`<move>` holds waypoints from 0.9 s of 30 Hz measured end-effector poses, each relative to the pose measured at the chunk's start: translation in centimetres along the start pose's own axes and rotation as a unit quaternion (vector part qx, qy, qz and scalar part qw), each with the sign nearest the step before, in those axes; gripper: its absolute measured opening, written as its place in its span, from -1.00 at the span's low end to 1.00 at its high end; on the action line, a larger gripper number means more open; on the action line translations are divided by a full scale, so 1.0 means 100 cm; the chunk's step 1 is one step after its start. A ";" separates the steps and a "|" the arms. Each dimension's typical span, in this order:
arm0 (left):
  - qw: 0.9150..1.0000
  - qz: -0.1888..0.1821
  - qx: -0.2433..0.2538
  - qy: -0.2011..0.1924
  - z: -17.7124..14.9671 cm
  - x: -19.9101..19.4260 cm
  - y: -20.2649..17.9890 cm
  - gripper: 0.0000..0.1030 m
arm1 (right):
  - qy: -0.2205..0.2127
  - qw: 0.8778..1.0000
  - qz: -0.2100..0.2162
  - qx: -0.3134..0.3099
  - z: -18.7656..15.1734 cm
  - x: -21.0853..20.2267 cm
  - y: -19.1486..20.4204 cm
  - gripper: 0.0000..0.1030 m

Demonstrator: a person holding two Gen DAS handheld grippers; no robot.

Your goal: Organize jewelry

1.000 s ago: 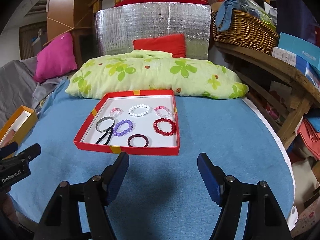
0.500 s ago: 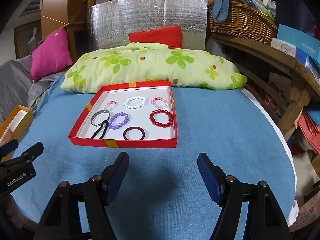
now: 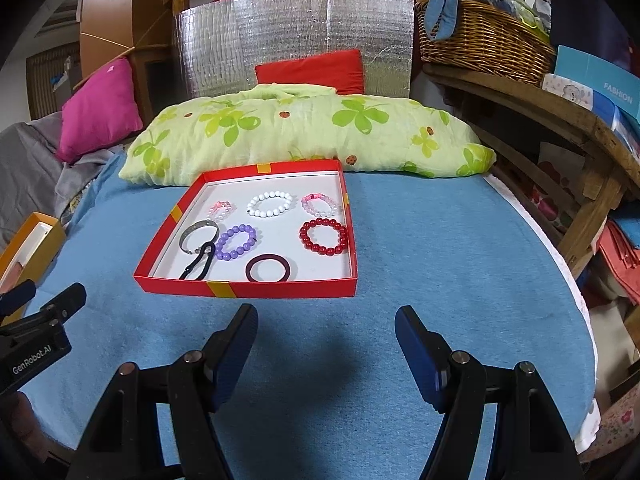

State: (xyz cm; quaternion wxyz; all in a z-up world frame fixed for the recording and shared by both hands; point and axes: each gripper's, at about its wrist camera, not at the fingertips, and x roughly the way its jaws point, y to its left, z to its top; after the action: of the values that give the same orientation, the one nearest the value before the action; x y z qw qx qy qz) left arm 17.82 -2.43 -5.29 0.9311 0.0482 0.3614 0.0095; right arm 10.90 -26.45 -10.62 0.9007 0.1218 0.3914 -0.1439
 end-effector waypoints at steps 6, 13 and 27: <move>1.000 0.002 -0.002 -0.002 0.000 -0.001 0.003 0.78 | 0.001 1.000 0.000 0.003 0.000 0.002 0.000 0.45; 1.000 0.001 -0.001 -0.002 0.000 -0.002 0.004 0.78 | 0.003 1.000 0.001 -0.002 -0.001 0.004 0.005 0.45; 1.000 0.003 -0.001 -0.002 0.000 -0.003 0.004 0.78 | 0.002 1.000 0.001 0.002 0.000 0.004 0.003 0.45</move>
State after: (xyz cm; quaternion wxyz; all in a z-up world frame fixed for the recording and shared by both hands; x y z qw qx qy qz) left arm 17.59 -2.03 -5.09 0.9320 0.0484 0.3589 0.0126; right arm 11.22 -26.23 -10.89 0.9000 0.1243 0.3924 -0.1435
